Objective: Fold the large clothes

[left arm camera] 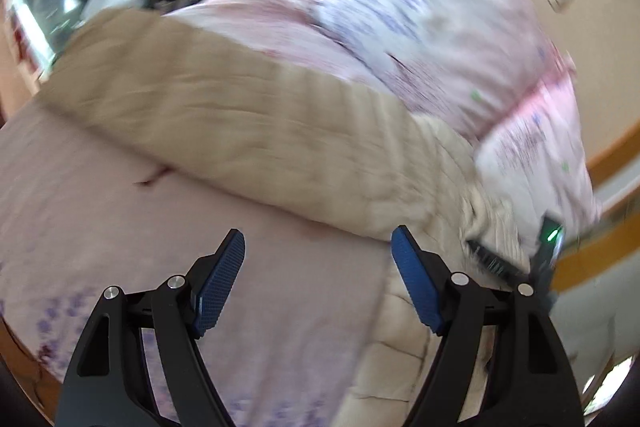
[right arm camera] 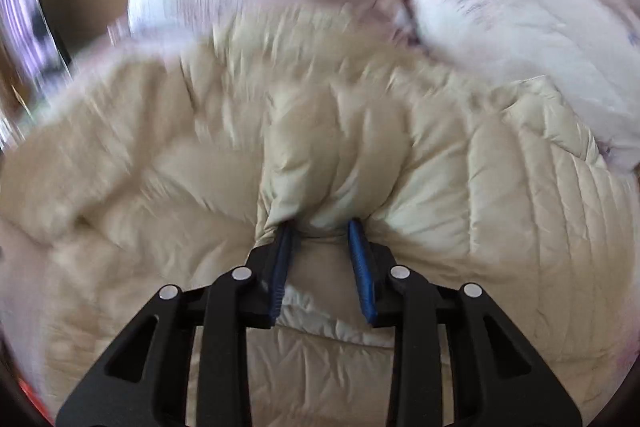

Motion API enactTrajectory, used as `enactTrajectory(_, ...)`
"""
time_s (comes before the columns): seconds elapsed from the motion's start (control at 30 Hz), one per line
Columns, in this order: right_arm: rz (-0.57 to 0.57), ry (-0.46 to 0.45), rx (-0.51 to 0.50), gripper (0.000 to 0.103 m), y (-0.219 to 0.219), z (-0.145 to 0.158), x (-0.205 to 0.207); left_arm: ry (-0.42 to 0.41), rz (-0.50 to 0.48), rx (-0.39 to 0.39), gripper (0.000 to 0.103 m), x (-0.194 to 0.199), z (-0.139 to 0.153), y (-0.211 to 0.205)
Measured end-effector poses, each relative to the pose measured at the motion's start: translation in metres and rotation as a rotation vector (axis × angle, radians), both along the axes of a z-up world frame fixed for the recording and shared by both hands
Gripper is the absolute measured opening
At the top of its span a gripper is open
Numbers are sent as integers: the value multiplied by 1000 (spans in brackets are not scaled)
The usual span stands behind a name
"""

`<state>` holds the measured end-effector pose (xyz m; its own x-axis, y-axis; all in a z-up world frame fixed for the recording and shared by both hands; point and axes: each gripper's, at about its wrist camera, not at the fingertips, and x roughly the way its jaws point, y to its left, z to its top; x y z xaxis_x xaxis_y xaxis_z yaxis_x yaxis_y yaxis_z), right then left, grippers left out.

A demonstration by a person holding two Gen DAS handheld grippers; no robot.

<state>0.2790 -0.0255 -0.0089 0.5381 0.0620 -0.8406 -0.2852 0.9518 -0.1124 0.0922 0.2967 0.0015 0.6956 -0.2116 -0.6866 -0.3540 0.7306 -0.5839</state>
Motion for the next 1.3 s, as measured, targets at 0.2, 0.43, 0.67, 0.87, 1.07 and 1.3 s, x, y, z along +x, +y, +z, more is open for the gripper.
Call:
enactTrajectory(0.2, -39, 53, 219, 62, -23, 27, -9, -24, 140, -167, 76, -14, -23, 41)
enactTrajectory(0.43, -45, 113, 373, 65, -57, 45, -31, -47, 274, -280, 75, -10, -38, 68)
enactTrajectory(0.67, -27, 154, 406, 65, -67, 47, -49, -73, 391, -372, 61, -7, -48, 96)
enactTrajectory(0.87, -24, 139, 406, 65, -81, 51, -58, -76, 407, -455, 21, 0, -64, 109)
enactTrajectory(1.07, -54, 120, 406, 65, -106, 55, -64, -120, 388, -411, 4, 3, -48, 108)
enactTrajectory(1.3, -99, 43, 408, 65, -144, 71, -74, -247, 262, -260, 3, 25, 32, 71)
